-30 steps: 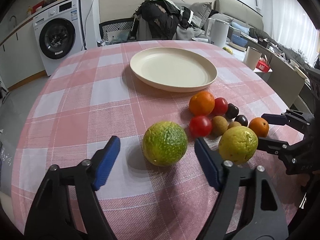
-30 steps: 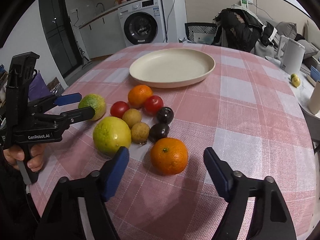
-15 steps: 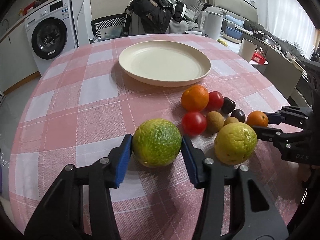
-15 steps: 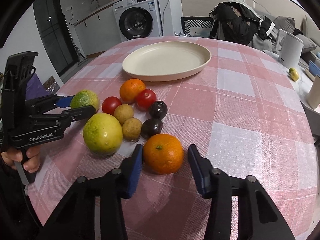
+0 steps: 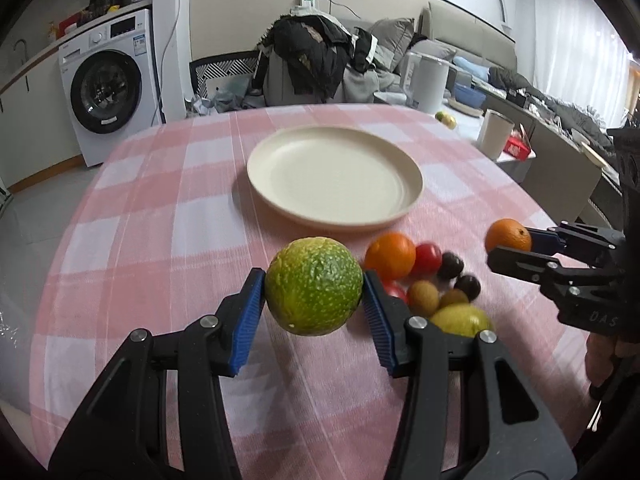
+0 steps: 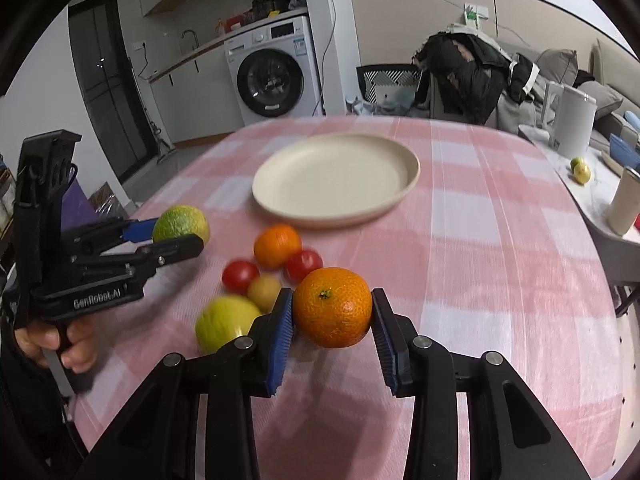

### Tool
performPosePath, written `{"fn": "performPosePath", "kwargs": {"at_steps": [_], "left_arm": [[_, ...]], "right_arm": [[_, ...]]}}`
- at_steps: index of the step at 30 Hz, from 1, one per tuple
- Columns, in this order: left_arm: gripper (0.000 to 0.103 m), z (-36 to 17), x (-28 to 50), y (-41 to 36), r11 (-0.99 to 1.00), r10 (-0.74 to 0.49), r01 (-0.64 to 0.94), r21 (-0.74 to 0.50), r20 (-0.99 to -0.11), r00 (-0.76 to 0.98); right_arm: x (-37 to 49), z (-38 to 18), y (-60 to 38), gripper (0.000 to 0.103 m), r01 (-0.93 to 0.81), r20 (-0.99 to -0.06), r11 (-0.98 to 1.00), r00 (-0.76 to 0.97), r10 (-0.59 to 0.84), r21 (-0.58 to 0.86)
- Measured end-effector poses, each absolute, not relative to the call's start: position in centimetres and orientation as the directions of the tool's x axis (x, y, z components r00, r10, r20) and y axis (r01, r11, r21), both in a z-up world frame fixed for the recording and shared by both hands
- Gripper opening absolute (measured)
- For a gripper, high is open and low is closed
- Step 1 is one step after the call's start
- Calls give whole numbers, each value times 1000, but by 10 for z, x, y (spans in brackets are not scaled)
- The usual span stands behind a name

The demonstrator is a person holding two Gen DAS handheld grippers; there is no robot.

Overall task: Organize fruits
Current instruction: 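Carry both fruits onto the cream plate and open both tools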

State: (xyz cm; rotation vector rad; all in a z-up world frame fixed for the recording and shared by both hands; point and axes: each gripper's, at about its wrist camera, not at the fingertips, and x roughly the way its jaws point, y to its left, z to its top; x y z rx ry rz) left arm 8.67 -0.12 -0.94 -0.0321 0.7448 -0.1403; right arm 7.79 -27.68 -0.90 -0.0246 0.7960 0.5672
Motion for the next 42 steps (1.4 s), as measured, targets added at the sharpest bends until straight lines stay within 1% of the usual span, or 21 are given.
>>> {"fn": "performPosePath", "kwargs": {"at_steps": [4, 9, 16, 18, 21, 25, 34, 42], "left_arm": [[46, -3, 98, 2, 991, -132, 99, -87, -663, 737], [46, -1, 121, 2, 996, -94, 76, -57, -686, 722], [46, -7, 150, 8, 996, -81, 32, -84, -683, 726], [46, -10, 157, 8, 997, -61, 18, -70, -680, 730], [46, -13, 166, 9, 996, -74, 23, -83, -680, 729], [46, -18, 179, 13, 997, -59, 6, -79, -692, 719], [46, -22, 202, 12, 997, -64, 18, -73, -689, 722], [46, -27, 211, 1, 998, -64, 45, -45, -692, 719]], "right_arm": [[93, 3, -254, 39, -474, -665, 860, 583, 467, 188], [110, 3, -237, 39, -457, -667, 872, 596, 448, 177], [141, -1, -241, 39, -415, -675, 884, 591, 442, 215], [146, -3, -242, 39, -413, -679, 884, 587, 441, 216], [154, -5, -242, 39, -417, -685, 883, 580, 441, 215], [168, -10, -239, 39, -411, -697, 883, 566, 441, 225], [187, -18, -230, 39, -415, -727, 888, 545, 418, 199], [196, -25, -232, 39, -410, -736, 886, 527, 425, 218]]}}
